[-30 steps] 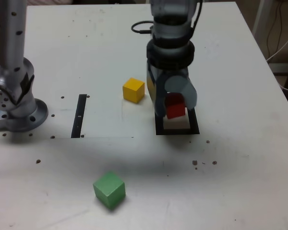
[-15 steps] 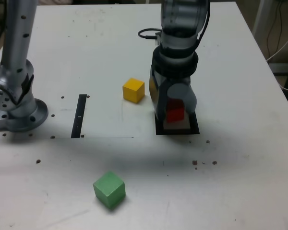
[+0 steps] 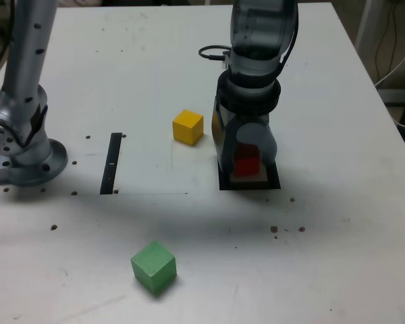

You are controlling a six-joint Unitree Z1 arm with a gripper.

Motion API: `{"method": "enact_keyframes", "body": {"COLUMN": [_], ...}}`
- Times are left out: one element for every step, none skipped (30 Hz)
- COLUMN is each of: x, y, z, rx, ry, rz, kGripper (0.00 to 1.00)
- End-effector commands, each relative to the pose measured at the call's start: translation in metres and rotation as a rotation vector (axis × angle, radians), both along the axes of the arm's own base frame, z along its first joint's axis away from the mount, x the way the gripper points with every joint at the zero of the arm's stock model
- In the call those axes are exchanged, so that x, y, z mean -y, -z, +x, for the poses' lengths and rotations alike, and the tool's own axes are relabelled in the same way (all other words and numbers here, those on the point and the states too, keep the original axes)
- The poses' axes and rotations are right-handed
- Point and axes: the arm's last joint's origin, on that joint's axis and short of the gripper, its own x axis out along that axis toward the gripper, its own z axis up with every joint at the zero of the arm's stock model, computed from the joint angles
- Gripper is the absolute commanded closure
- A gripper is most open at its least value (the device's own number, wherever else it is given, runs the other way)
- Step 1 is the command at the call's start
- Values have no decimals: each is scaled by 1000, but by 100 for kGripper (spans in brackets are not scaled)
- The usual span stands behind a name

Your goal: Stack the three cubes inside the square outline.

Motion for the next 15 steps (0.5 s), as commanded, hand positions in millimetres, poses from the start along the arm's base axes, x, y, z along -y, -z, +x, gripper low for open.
{"method": "enact_keyframes", "body": {"x": [-1,-1,-1,-1,-1,-1,-2,-2,-2,-2,-2,-2,-2,-2,-2], "y": [0,-1,-1,-2,-2,-2,-3,-3,-4,-5,-7,-10,-14,-21,-28], "z": [1,1,0,-1,-2,-3,-4,-4,-5,-6,-6,-7,-9,-12,-16], "rx": [-1,-3,-6,-10,-15,-21,-25,-29,-30,-30,-27,-23,-19,-15,-12], "ry": [2,2,2,1,-1,-2,-4,-6,-7,-7,-7,-7,-5,0,7], "rz": [6,7,9,11,14,17,19,22,25,28,30,31,32,33,31], "kGripper": [34,25,17,10,6,3,1,1,1,1,1,1,1,1,1]}}
